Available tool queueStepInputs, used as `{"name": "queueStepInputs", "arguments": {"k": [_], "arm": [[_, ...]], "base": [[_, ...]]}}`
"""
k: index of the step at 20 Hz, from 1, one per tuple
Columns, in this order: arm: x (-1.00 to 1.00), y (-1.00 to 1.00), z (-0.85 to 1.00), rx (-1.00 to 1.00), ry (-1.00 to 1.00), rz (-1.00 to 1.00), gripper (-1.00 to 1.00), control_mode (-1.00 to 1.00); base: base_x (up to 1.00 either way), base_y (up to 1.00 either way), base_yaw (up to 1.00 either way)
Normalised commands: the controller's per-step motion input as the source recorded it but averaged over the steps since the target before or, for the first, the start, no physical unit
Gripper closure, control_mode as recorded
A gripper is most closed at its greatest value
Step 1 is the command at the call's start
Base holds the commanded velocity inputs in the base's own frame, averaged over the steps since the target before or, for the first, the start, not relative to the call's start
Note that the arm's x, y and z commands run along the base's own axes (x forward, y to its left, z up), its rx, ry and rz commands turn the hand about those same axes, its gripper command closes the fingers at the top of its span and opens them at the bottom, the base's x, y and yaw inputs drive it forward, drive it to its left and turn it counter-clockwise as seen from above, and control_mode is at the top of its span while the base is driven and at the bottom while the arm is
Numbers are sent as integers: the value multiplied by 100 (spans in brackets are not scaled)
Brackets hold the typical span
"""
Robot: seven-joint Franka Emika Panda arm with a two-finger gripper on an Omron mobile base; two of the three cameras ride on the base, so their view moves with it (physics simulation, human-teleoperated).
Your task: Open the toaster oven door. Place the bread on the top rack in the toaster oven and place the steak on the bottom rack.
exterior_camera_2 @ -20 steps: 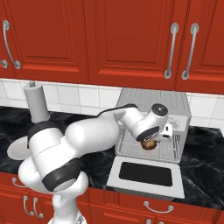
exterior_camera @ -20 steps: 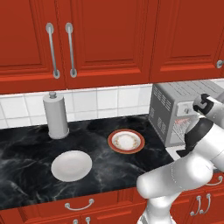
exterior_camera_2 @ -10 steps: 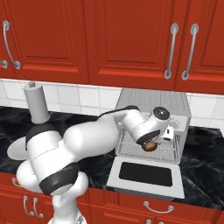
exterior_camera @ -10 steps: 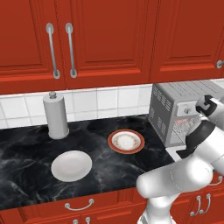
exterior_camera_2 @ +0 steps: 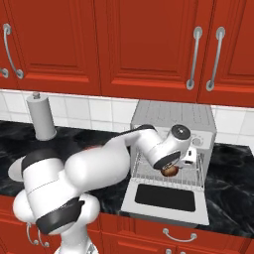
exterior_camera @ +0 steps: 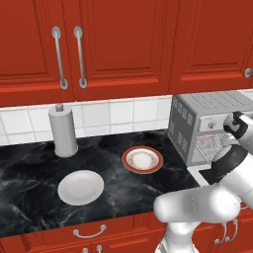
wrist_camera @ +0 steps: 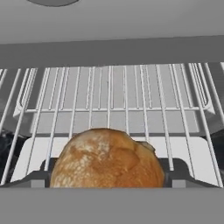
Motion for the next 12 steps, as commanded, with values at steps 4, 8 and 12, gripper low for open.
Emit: {"name": "queueStepInputs", "arguments": {"k": [4,8,12], "arm": [[-51,0,-59,-6,-4,0,-100,-100],[-61,0,-59,-7,-2,0,-100,-100],[-63,0,-71,-10,0,0,-100,-100]], "base": [[0,0,0],[0,0,0],[0,0,0]]}}
